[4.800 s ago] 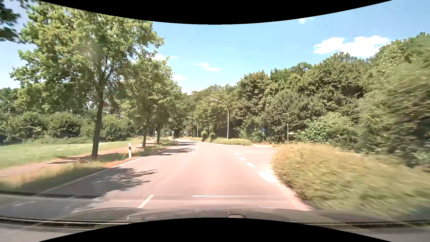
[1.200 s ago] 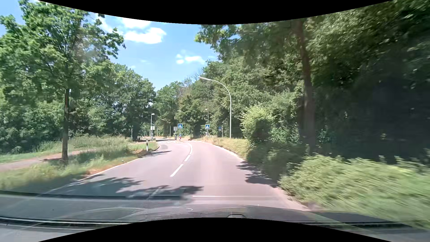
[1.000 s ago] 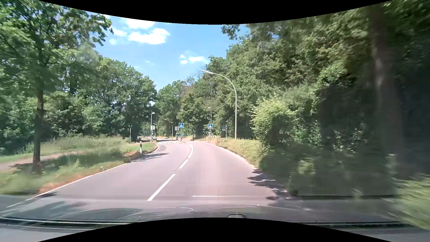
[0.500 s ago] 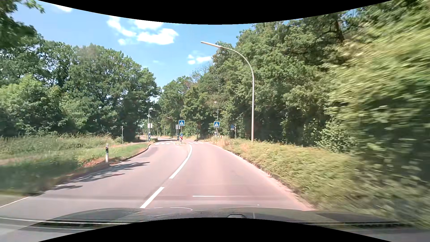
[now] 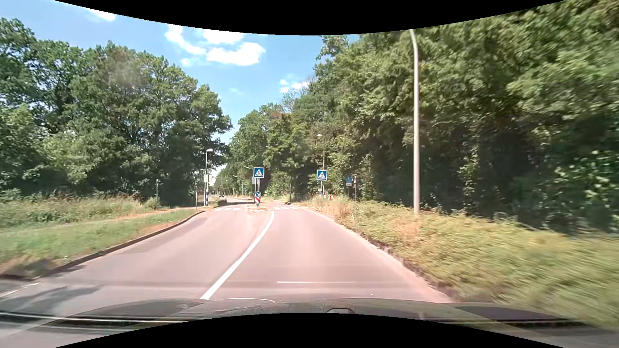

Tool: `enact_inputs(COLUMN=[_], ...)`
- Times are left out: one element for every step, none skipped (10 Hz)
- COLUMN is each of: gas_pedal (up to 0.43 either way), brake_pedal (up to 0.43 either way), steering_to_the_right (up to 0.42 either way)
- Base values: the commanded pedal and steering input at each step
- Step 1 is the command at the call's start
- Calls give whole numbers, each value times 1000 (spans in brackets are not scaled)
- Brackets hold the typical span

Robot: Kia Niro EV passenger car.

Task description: Follow the waypoints while adhering to traffic rules and regulations

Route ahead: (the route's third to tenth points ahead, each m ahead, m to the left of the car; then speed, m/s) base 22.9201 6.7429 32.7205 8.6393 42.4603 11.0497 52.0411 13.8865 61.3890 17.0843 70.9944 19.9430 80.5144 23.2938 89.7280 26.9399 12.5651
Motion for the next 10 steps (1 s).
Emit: enact_inputs(gas_pedal=[138, 138, 138, 138, 138, 138, 138, 138, 138, 138], brake_pedal=[0, 0, 0, 0, 0, 0, 0, 0, 0, 0], steering_to_the_right=[-29, -29, -31, -36, -39, -40, -39, -37, -36, -36])
